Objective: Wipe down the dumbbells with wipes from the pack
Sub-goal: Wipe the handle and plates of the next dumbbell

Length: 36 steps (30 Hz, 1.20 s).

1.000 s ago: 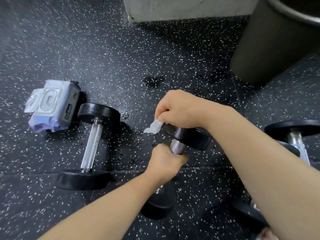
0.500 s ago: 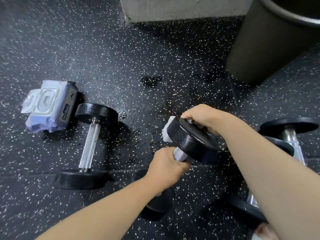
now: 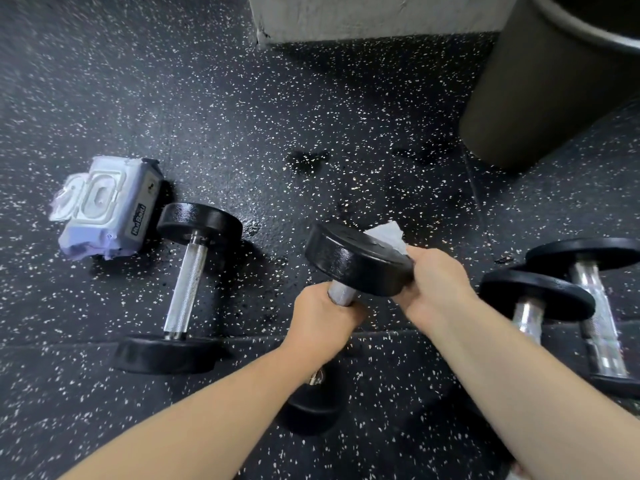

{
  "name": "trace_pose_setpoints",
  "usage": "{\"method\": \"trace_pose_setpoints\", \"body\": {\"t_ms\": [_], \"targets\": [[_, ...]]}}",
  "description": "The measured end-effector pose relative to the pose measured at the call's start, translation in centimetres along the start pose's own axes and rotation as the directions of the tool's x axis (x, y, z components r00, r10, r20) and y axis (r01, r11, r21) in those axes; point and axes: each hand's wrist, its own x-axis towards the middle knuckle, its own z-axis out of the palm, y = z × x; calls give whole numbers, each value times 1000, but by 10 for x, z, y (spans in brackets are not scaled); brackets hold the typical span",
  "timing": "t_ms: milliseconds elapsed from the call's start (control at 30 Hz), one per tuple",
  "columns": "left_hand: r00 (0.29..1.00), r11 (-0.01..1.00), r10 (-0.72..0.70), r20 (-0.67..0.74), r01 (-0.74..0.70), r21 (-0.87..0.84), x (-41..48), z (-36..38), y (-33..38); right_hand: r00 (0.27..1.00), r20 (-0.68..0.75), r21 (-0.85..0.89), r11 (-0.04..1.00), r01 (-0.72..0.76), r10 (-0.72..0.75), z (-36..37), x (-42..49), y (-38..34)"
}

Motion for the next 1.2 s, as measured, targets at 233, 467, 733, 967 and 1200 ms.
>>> {"method": "trace_pose_setpoints", "body": {"t_ms": [233, 467, 733, 967, 1200], "targets": [[987, 986, -107, -123, 90, -139, 14, -6, 0, 918, 159, -91, 921, 380, -363, 18, -53, 39], [977, 973, -157, -144, 129, -189, 15, -7, 1, 993, 114, 118, 993, 19, -33, 39, 4, 16], [984, 976, -103, -147, 71, -207, 7, -12, 8, 802, 249, -330, 730, 598, -544, 36, -46, 54], [989, 985, -74, -125, 54, -161, 6, -12, 6, 798, 224, -353, 716, 602, -560, 38, -34, 43], [987, 982, -130, -99, 114, -153, 17, -7, -2, 832, 405, -422, 730, 538, -380, 10, -12, -12]]}}
